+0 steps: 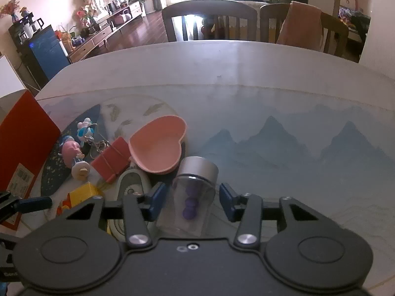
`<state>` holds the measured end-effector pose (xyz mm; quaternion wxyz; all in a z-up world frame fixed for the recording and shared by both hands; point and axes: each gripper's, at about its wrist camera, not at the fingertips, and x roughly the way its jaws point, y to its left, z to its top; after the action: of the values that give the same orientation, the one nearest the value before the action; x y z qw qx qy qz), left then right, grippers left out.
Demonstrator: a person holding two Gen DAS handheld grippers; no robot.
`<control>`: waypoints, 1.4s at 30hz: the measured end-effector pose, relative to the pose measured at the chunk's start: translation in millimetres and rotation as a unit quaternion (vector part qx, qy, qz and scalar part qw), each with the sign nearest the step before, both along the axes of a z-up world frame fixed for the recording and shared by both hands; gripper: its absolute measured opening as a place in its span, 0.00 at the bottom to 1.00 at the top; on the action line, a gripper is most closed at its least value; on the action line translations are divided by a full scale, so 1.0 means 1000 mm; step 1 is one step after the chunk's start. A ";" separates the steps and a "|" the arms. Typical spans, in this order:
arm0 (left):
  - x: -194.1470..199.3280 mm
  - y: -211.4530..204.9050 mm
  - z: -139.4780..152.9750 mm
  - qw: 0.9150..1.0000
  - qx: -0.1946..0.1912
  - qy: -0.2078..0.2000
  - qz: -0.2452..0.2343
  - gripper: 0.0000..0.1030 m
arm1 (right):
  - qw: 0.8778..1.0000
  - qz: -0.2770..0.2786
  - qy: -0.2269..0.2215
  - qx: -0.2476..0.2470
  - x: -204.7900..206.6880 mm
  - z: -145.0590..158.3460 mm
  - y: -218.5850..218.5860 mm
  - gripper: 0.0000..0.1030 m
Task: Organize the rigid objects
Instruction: 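Grasp the clear canister with the right tool while the left tool approaches the red toy, then carry the red dragon toy and clear canister into the box and open both tools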
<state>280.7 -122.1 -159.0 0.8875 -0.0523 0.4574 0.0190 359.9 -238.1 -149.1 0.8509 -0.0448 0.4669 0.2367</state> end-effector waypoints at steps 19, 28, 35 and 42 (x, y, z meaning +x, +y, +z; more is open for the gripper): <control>0.002 0.001 0.005 1.000 -0.015 0.002 -0.001 0.38 | 1.000 -0.015 -0.004 0.003 -0.009 0.006 -0.007 0.39; -0.009 0.003 0.015 1.000 -0.028 0.005 0.002 0.38 | 1.000 -0.005 -0.012 0.011 -0.040 0.027 -0.016 0.39; -0.019 0.004 0.029 0.999 -0.036 0.001 0.003 0.38 | 0.999 0.001 -0.017 0.032 -0.067 0.054 -0.019 0.39; -0.031 0.006 0.049 0.999 -0.046 -0.008 -0.001 0.38 | 0.999 0.007 -0.024 0.043 -0.091 0.076 -0.012 0.39</control>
<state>249.4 -116.4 -110.3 0.8878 -0.0928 0.4507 -0.0038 268.5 -249.8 -73.0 0.8614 -0.0171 0.4351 0.2615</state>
